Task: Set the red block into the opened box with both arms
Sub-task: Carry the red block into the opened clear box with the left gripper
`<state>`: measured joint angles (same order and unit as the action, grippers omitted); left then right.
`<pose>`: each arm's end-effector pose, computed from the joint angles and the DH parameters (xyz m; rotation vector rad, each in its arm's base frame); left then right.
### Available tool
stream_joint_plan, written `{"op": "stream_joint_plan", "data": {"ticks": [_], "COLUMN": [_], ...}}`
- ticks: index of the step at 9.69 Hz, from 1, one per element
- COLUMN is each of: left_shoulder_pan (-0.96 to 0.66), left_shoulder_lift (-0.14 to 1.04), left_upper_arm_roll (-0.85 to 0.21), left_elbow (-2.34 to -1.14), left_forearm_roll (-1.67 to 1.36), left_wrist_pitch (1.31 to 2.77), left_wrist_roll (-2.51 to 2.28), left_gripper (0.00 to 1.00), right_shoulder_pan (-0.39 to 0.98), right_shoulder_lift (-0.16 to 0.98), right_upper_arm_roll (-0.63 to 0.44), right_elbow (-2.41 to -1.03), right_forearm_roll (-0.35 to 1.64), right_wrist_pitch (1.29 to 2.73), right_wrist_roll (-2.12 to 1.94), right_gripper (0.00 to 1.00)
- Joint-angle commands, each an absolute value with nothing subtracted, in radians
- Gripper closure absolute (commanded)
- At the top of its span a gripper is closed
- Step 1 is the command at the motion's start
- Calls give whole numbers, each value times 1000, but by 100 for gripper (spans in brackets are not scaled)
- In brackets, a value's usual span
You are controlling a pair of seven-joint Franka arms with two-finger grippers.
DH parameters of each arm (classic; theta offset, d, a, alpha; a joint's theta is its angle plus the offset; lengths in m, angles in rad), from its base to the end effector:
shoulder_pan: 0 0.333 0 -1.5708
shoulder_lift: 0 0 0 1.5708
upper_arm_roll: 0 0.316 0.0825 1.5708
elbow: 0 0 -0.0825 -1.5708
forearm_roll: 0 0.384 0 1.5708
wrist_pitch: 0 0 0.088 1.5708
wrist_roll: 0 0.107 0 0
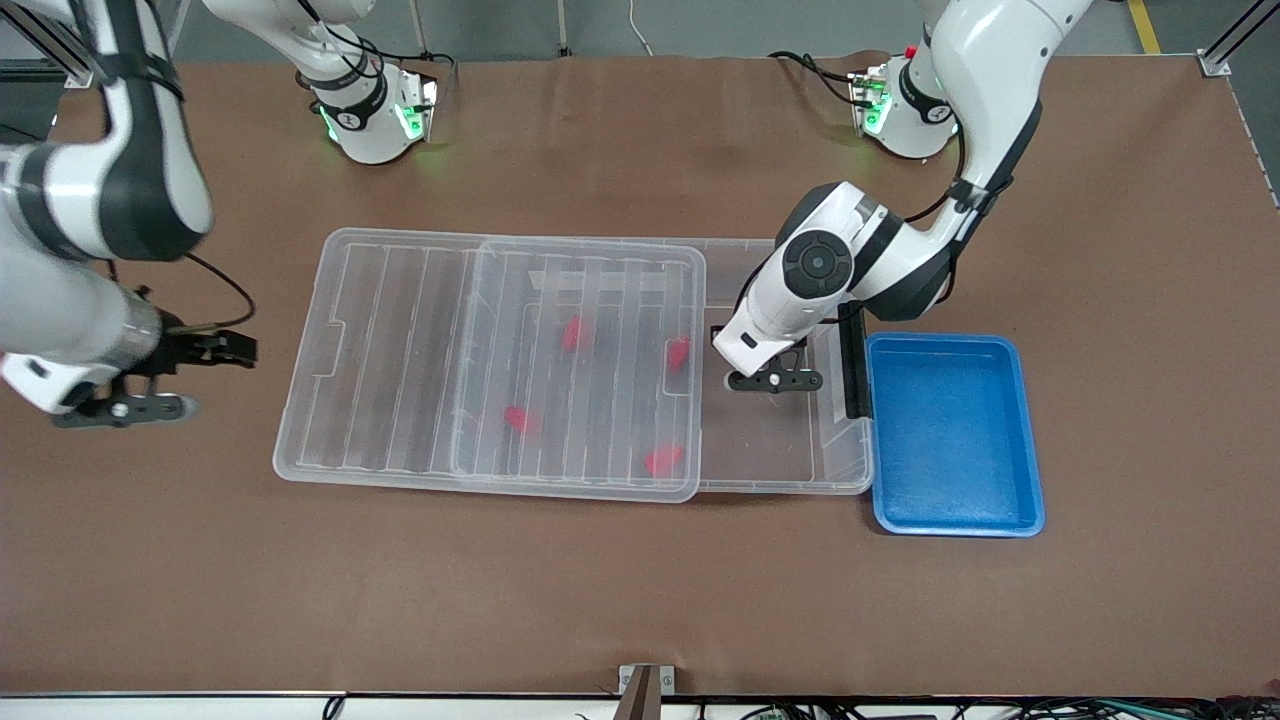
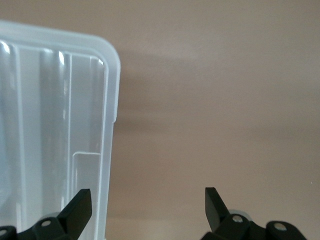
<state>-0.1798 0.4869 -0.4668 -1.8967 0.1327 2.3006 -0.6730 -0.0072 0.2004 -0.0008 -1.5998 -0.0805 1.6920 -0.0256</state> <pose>0.5117 -0.3630 0.2670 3.0626 -0.0302 -0.1389 0.6124 -0.0125 0.5037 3.0590 0.0484 -0.1677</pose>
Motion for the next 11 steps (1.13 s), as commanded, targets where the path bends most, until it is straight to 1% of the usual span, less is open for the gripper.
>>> {"op": "stream_joint_plan", "data": {"ticks": [1,3,4,5,6,7,9,10,11], "left_shoulder_pan": [-161,-161,-163,-161,-161,-161,-150,-132,-127], "left_shoulder_lift": [495,531,549,567,577,577,548,523,497], "left_upper_arm_roll": [-466,-466,-466,-466,-462,-459,-457,-459,-462], "left_elbow": [-1997,-2009,-2011,-2011,-2008,-2003,-1996,-1974,-1926], "left_forearm_roll": [178,234,248,252,253,255,253,255,255], "left_wrist_pitch": [2393,2407,2427,2439,2441,2439,2421,2389,2299], "left_wrist_roll": [-673,-675,-684,-689,-689,-690,-687,-686,-681], "left_gripper": [97,94,93,90,76,56,0,0,0], "right_shoulder_pan": [-46,-165,-213,-212,-200,-157,-124,-115,-114], "right_shoulder_lift": [67,-30,-58,-61,-55,-51,-11,11,23], "right_upper_arm_roll": [-29,15,21,21,21,14,11,9,9], "right_elbow": [-1586,-1588,-1588,-1588,-1559,-1527,-1458,-1425,-1408], "right_forearm_roll": [-17,21,91,95,88,53,-6,-6,-6], "right_wrist_pitch": [1652,1582,1528,1496,1485,1483,1438,1430,1430], "right_wrist_roll": [64,110,107,107,97,98,97,97,97], "right_gripper": [0,0,0,0,0,0,0,0,0]}}
